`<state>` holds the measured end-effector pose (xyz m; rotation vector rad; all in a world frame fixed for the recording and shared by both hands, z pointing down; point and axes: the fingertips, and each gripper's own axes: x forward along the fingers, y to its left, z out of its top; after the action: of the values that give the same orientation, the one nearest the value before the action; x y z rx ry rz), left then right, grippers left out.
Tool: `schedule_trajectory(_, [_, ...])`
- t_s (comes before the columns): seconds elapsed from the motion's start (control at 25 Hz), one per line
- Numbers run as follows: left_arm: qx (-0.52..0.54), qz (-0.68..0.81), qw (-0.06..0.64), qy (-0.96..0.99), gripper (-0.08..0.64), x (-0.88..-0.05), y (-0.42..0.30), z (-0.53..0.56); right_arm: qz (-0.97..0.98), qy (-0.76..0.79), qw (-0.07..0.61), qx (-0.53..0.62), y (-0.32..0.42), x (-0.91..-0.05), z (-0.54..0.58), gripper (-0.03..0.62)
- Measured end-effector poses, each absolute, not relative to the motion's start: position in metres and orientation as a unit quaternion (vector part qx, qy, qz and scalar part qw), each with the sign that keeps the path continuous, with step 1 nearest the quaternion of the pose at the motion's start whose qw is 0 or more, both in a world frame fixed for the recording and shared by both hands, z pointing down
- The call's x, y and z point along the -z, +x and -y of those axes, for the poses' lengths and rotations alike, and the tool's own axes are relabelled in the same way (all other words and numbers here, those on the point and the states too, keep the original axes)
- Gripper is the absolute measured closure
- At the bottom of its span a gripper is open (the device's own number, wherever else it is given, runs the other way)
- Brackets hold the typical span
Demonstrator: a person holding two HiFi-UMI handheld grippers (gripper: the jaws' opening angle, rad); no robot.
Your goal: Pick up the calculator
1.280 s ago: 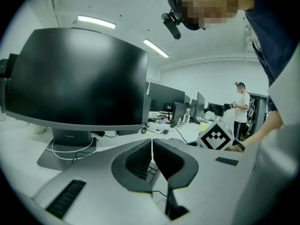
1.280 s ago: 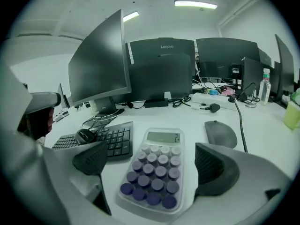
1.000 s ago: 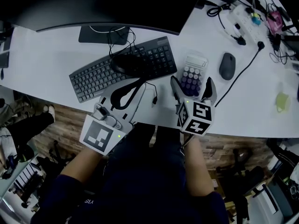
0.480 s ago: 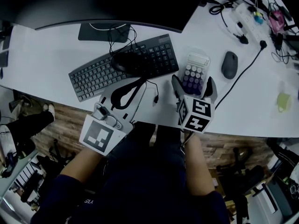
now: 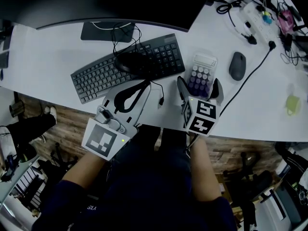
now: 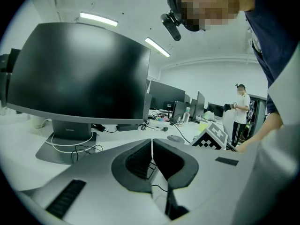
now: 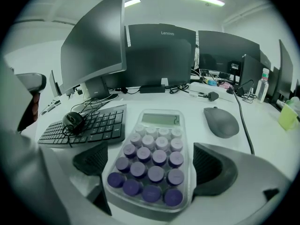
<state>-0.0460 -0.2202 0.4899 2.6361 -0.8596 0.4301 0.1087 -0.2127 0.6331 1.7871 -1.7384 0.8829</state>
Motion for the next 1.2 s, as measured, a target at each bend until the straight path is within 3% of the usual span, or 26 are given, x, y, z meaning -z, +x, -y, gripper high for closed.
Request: schedule_trajectory(1.2, [-0.150, 0.305, 0.170, 0.925, 0.526, -0.4893, -0.0467, 0.2201, 0.605, 0.665, 0.269, -0.344, 0.1120, -0.6384, 0.2124, 0.084])
